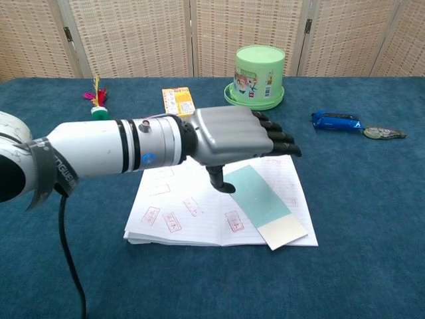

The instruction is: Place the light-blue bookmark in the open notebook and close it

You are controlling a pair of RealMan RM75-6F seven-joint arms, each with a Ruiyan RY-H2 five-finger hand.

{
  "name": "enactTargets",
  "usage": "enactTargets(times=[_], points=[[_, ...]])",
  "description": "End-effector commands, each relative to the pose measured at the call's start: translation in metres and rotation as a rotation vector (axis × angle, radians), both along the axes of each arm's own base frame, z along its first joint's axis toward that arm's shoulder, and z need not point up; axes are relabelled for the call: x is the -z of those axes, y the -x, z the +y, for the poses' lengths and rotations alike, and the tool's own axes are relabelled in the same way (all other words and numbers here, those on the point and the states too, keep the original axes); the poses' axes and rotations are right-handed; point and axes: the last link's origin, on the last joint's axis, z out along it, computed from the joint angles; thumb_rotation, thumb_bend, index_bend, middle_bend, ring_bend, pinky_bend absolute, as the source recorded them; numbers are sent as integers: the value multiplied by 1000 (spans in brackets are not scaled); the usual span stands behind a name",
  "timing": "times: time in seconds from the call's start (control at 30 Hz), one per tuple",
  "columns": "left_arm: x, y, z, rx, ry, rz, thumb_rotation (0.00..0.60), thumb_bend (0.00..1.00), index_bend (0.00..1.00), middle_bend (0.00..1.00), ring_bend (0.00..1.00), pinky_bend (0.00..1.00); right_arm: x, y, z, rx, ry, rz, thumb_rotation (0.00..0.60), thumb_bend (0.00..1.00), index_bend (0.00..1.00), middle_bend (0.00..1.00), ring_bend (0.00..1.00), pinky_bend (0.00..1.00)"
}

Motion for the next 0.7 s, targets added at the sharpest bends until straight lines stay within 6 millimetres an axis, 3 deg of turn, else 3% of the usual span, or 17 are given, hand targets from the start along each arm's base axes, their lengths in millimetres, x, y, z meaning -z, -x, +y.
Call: enactTargets(times=[0.03,0.27,0.4,0.7], points=[[-19,8,5,-121,-1,-107,600,270,46,96,101,163,1,-1,-1,-5,-11,5,600,120,0,62,1,38],[-73,39,20,-334,-97,-233,600,270,54,84,99,163,4,-9,-6,-69,-55,35,600,127,4,86,3,39],[-106,66,25,-469,-166,-269,600,270,56,77,98,163,9,-16,-11,-135,-92,48,600,143,55,134,42,66],[-151,118,14,-613,-293,-323,600,270,98,75,97,163,23,-29,-25,-231,-194,92,600,206,145,233,112,138]])
